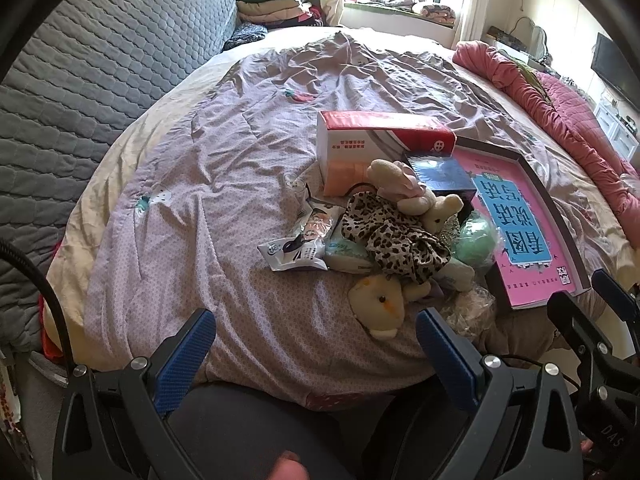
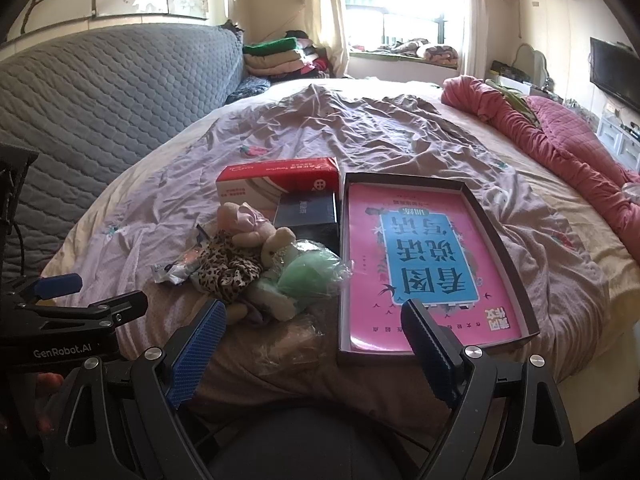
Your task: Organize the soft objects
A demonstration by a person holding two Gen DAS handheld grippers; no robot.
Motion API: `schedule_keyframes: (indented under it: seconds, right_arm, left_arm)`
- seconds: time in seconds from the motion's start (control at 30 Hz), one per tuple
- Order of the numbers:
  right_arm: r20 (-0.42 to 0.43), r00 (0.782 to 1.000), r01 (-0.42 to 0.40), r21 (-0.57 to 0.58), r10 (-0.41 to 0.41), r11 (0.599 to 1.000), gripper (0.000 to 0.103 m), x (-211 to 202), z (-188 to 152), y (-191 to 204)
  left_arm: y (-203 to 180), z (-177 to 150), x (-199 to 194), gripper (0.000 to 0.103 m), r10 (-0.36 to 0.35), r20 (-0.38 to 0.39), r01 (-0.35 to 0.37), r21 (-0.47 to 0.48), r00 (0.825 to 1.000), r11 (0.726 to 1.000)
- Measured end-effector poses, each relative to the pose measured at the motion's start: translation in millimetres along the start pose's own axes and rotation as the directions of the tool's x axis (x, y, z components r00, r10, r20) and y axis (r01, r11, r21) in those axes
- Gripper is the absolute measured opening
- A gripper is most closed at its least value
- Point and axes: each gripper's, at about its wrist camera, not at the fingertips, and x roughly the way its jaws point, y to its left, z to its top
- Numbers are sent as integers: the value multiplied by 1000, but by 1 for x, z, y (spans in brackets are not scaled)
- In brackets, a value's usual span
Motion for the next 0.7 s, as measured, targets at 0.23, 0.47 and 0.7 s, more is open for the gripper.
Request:
schedule_keyframes:
  seconds: [0.23, 0.47, 0.7]
  right_arm:
    - [-19, 1000, -3, 13, 4, 1000, 90, 9, -1, -2]
    - [-47, 999, -8, 27, 9, 1000, 90, 27, 1, -8]
    - [-57, 998, -15, 21, 16, 1000, 90, 45, 7, -6]
  left_arm:
    - [7, 1, 6, 101, -30, -2, 30, -21, 1000, 999]
    - [31, 4, 25, 101, -38, -28, 35, -93, 999, 995]
    - [46, 7, 45, 101, -5, -49, -1, -116, 999, 993]
